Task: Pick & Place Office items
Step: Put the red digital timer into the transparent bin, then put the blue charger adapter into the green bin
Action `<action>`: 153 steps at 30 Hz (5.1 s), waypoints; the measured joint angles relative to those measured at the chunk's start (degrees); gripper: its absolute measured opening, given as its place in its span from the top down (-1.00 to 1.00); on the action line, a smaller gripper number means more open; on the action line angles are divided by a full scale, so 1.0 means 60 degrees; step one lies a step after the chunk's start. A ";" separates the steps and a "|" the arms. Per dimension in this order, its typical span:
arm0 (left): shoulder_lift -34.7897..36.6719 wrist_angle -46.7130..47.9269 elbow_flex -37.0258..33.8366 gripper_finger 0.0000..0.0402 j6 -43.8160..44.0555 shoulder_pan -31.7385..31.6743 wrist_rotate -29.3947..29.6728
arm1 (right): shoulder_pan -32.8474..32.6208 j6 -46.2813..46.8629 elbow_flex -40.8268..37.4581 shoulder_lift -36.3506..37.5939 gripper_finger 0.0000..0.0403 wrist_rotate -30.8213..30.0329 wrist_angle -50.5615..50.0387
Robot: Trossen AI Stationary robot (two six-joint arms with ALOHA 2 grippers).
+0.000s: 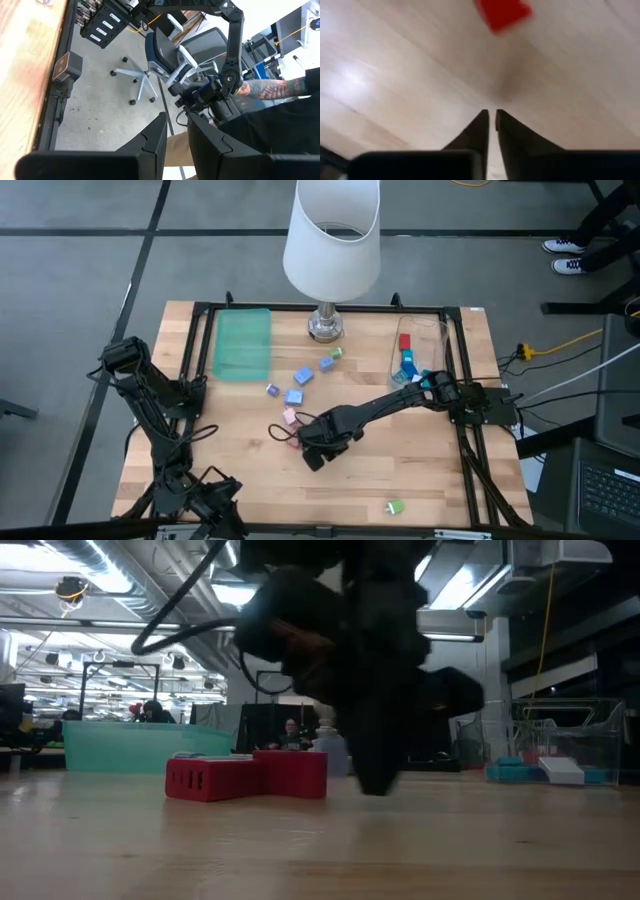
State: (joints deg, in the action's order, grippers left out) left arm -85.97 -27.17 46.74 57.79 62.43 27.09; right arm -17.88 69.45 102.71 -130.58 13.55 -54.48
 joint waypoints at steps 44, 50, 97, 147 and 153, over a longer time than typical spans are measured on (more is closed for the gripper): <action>-0.0007 0.0035 -0.0004 0.70 0.0163 -0.0327 -0.0376 | 0.1150 -0.3654 0.1400 -0.0354 -0.32 -0.1303 -0.0305; -0.0007 0.0006 -0.0004 0.70 0.0163 -0.0328 -0.0372 | 0.1154 -0.3657 0.1416 -0.0764 -0.32 -0.1076 -0.0004; -0.0007 -0.0008 -0.0004 0.70 -0.0336 -0.0611 -0.0084 | 0.2836 -0.2575 0.1416 0.5553 0.77 -0.6738 -0.5835; -0.0044 0.1338 -0.0004 0.70 0.1762 -0.2719 -0.0068 | 0.4953 -0.4298 -0.8822 1.0213 -0.23 -0.5305 -0.0813; -0.0087 0.1700 -0.0004 0.70 0.0477 -0.3143 0.0218 | 0.5117 -0.4754 -0.8822 1.0211 -0.12 -0.5308 0.0058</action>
State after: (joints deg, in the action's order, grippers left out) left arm -86.50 -16.97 46.72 60.65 43.57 28.40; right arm 12.82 40.92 49.78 -69.31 -18.30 -54.13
